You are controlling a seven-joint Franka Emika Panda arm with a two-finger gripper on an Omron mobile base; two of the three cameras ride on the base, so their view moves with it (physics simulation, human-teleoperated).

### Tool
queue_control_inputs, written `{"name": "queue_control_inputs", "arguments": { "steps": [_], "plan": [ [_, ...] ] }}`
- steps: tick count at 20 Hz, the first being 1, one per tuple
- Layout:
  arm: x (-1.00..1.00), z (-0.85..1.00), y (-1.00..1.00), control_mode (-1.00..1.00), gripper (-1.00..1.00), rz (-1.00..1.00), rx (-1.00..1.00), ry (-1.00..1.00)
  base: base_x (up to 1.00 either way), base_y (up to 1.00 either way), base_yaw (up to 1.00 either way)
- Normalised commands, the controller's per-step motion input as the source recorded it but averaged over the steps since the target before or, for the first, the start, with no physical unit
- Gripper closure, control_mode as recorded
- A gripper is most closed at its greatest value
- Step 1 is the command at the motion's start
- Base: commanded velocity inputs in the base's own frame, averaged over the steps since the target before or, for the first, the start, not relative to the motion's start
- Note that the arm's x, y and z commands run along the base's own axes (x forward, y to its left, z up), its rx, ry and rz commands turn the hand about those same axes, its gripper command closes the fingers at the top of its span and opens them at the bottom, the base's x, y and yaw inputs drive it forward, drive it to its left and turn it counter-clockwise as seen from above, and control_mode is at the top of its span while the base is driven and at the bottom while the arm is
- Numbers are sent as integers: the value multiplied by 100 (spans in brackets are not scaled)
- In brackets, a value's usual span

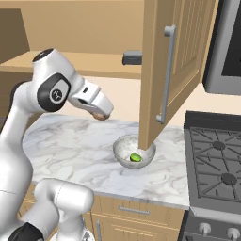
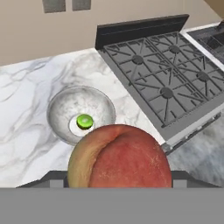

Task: Open the cabinet. Pick the kiwi and peach from the cabinet and place them into the bowl. Then close the cabinet.

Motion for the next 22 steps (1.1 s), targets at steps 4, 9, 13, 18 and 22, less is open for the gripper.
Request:
{"name": "queue_control_inputs", "arguments": {
  "steps": [4, 9, 13, 18, 22],
  "plan": [
    [4, -23, -5, -100, 100, 0, 6, 13, 0, 0, 0],
    [13, -31, -6, -100, 100, 0, 6, 5, 0, 0, 0],
    [23, -34, -9, -100, 100, 0, 6, 0, 0, 0, 0],
    [24, -29, -12, -100, 100, 0, 7, 0, 0, 0, 0],
    [27, -23, -14, -100, 100, 2, 7, 0, 0, 0, 0]
  ]
}}
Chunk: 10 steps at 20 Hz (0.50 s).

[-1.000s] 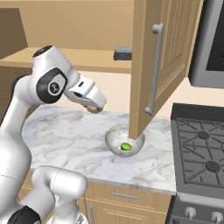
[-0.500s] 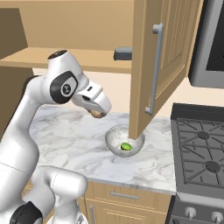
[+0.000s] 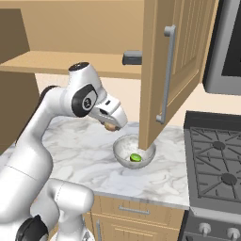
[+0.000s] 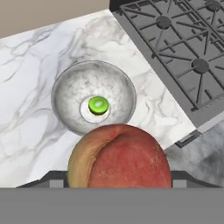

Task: Open the cabinet. Pick the kiwi and peach from the cabinet and place them into the bowl. Then close the cabinet.

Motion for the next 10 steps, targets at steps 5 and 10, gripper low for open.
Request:
{"name": "queue_control_inputs", "arguments": {
  "steps": [5, 10],
  "plan": [
    [24, -17, -16, -100, 100, 2, 8, 0, 0, 0, 0],
    [21, -18, -14, -100, 100, 0, 6, 0, 0, 0, 0]
  ]
}}
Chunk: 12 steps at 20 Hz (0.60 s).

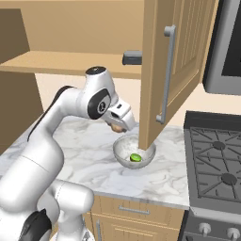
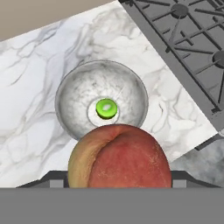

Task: Open the cabinet. Pick the kiwi and peach from the cabinet and place them into the bowl. Then close the cabinet.

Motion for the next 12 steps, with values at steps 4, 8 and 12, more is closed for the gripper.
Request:
{"name": "queue_control_inputs", "arguments": {
  "steps": [4, 8, 12],
  "plan": [
    [9, -24, -1, -100, 100, 0, 1, 0, 0, 0, 0],
    [5, -26, 0, -100, 100, 0, 1, 0, 0, 0, 0],
    [3, -24, 0, -100, 100, 0, 1, 0, 0, 0, 0]
  ]
}}
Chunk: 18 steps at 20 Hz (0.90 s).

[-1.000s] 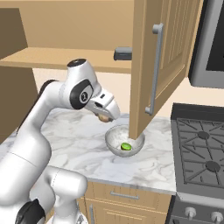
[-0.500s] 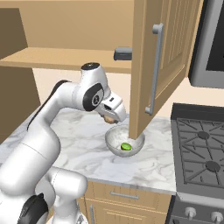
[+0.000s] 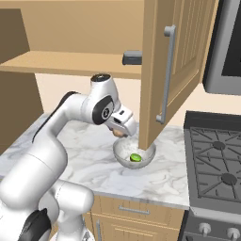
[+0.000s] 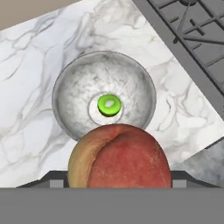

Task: Open the cabinet. Pick the kiwi and peach from the cabinet and place them into the bowl. Then close the cabinet.

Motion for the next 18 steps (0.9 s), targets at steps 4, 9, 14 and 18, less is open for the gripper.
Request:
{"name": "queue_control_inputs", "arguments": {
  "steps": [4, 9, 14, 18],
  "plan": [
    [5, -26, 0, -100, 100, 0, 1, 0, 0, 0, 0],
    [9, -25, -3, -100, 100, 0, 1, 0, 0, 0, 0],
    [8, -24, -5, -100, 100, 0, 1, 0, 0, 0, 0],
    [9, -23, -2, -100, 100, 0, 0, 0, 0, 0, 0]
  ]
}}
